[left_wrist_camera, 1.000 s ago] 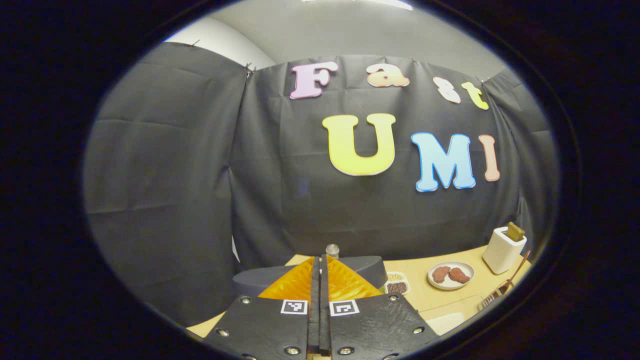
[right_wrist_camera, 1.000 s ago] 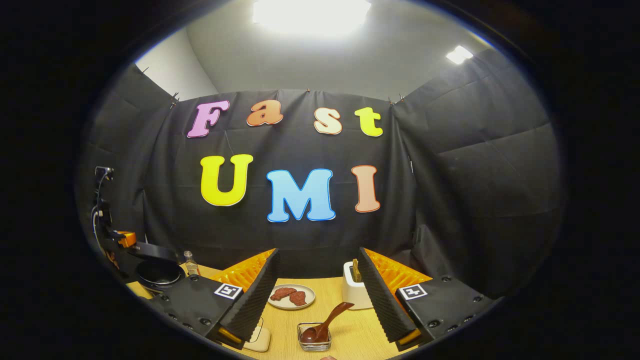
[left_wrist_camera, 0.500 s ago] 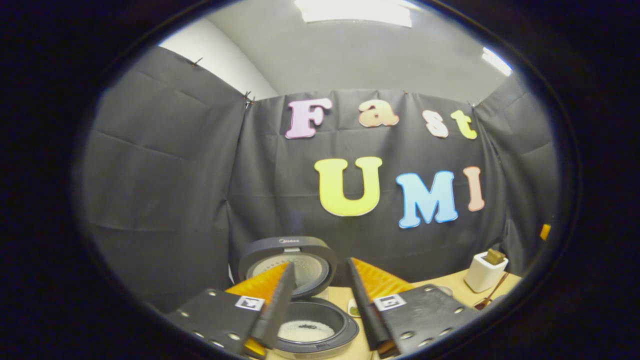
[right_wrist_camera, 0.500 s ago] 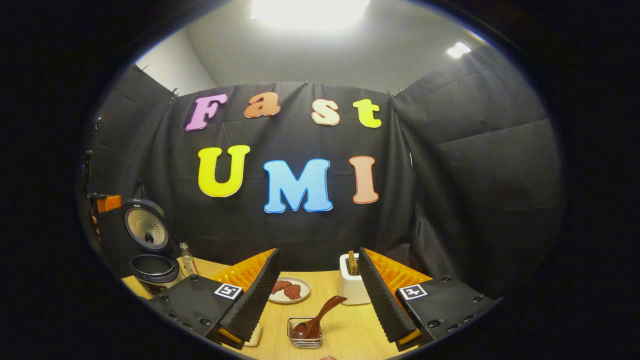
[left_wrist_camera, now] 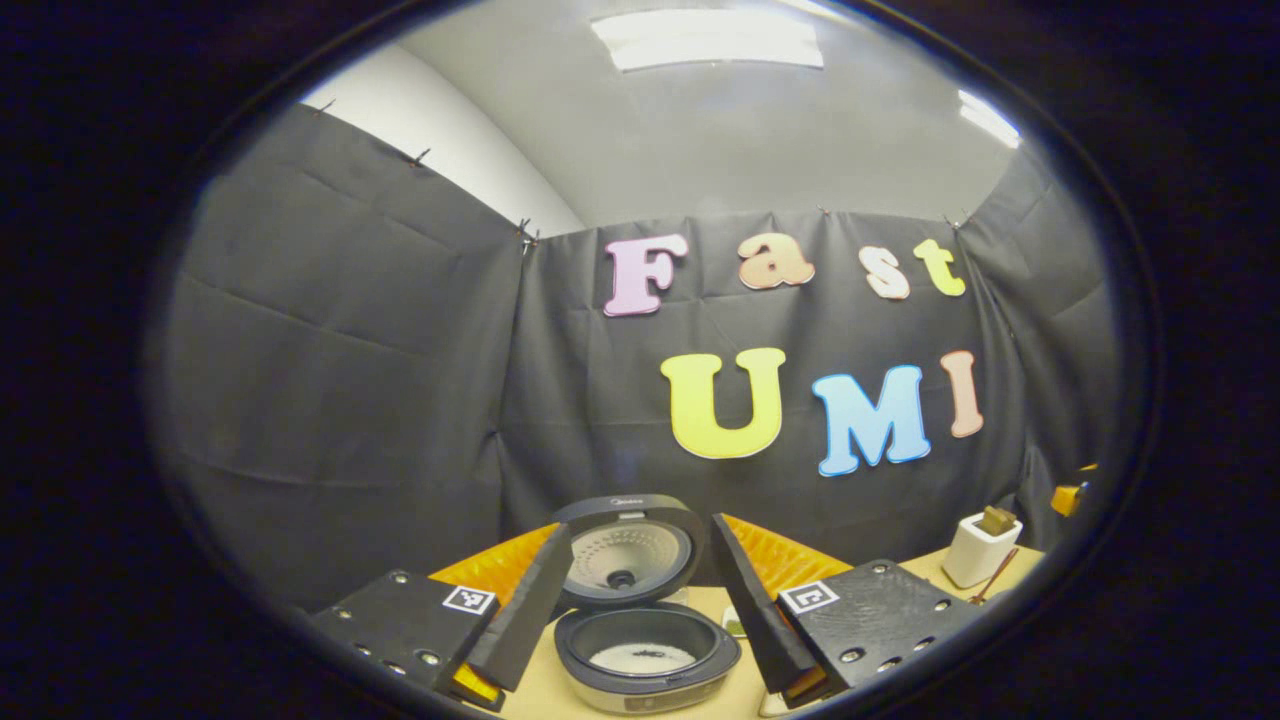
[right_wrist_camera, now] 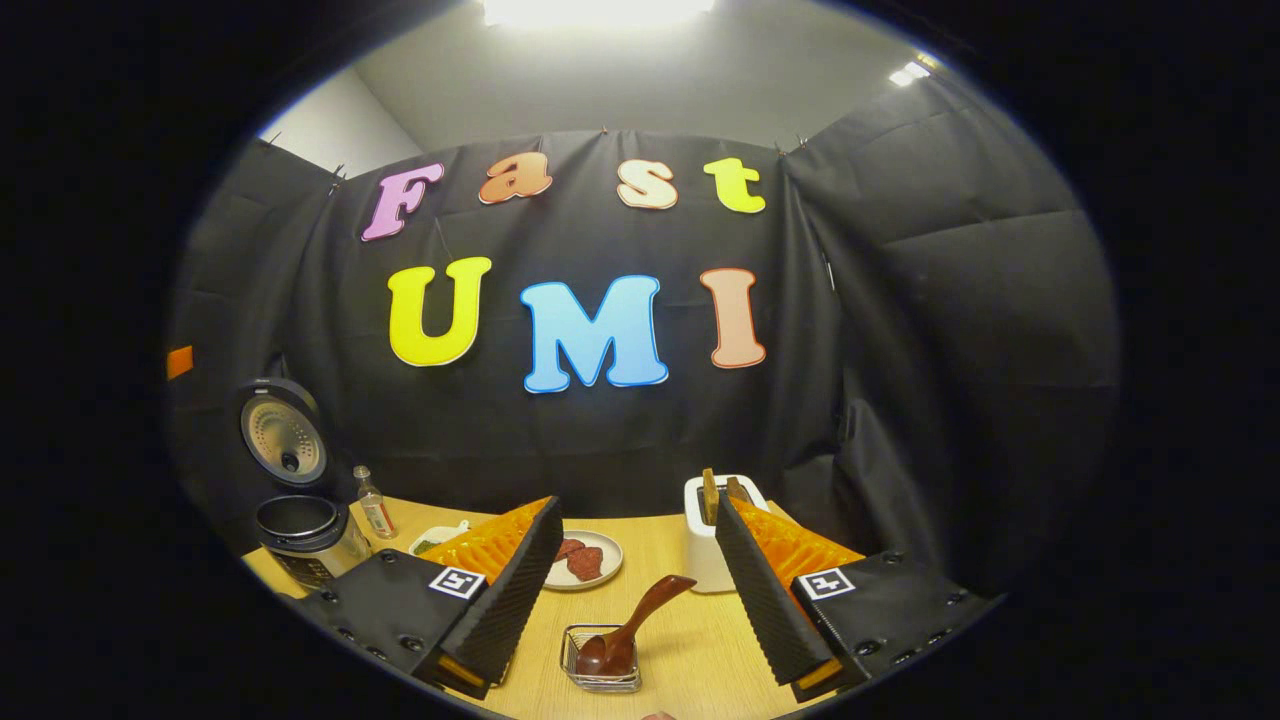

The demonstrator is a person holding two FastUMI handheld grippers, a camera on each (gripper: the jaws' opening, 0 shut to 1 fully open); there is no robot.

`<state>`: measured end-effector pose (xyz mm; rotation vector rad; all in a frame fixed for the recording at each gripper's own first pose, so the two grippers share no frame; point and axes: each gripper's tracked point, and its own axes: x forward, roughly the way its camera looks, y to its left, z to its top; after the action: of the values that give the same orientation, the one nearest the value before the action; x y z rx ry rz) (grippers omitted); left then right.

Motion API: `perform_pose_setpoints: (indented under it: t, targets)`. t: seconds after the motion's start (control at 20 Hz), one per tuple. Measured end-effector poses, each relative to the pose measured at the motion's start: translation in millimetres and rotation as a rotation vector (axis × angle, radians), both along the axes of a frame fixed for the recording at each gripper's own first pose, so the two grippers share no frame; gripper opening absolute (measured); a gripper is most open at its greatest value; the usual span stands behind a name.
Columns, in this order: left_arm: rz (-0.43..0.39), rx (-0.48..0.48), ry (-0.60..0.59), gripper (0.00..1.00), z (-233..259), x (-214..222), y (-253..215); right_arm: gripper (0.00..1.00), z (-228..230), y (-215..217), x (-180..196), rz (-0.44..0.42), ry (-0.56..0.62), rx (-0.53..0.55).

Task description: Close the left gripper, press the button to open the rice cooker; take a wooden spoon from the chopstick holder with the right hand, scoop a spoonful of rice and pour it into the rice cooker, then put the wooden spoon back into the chopstick holder.

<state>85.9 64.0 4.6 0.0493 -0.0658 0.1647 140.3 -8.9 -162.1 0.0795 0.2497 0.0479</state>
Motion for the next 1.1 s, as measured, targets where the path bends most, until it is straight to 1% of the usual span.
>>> perform_pose_setpoints:
  t: [0.2, 0.25, 0.35, 0.4, 0.6, 0.65, 0.7, 0.75, 0.8, 0.9, 1.1]
  targets:
    - [0.031, 0.011, 0.011, 0.86, -2, -16, 13, 0.96, -42, 0, 10, 0.002, 0.117, 0.032]
    - [0.039, 0.015, 0.017, 0.86, -6, -18, 15, 0.94, -52, 0, 13, -0.001, 0.143, 0.045]
    - [0.058, 0.027, 0.037, 0.86, -12, -22, 23, 0.98, -67, 3, 18, -0.009, 0.185, 0.070]
    - [0.065, 0.030, 0.049, 0.87, -15, -23, 27, 0.98, -75, 4, 20, -0.011, 0.202, 0.081]
    - [0.088, 0.025, 0.081, 0.87, -25, -21, 40, 0.98, -109, 7, 27, -0.020, 0.285, 0.090]
    - [0.093, 0.026, 0.086, 0.87, -26, -19, 44, 0.93, -117, 8, 28, -0.022, 0.306, 0.097]
    - [0.097, 0.030, 0.089, 0.87, -26, -17, 48, 0.93, -126, 9, 29, -0.027, 0.330, 0.110]
    - [0.099, 0.037, 0.090, 0.87, -28, -17, 50, 0.98, -135, 10, 30, -0.035, 0.353, 0.122]
    - [0.102, 0.045, 0.092, 0.86, -27, -15, 53, 0.98, -143, 11, 31, -0.041, 0.379, 0.138]
    - [0.107, 0.059, 0.095, 0.86, -26, -11, 58, 0.99, -159, 12, 34, -0.059, 0.422, 0.177]
    - [0.118, 0.088, 0.096, 0.86, -25, -10, 64, 0.96, -181, 11, 40, -0.098, 0.486, 0.261]
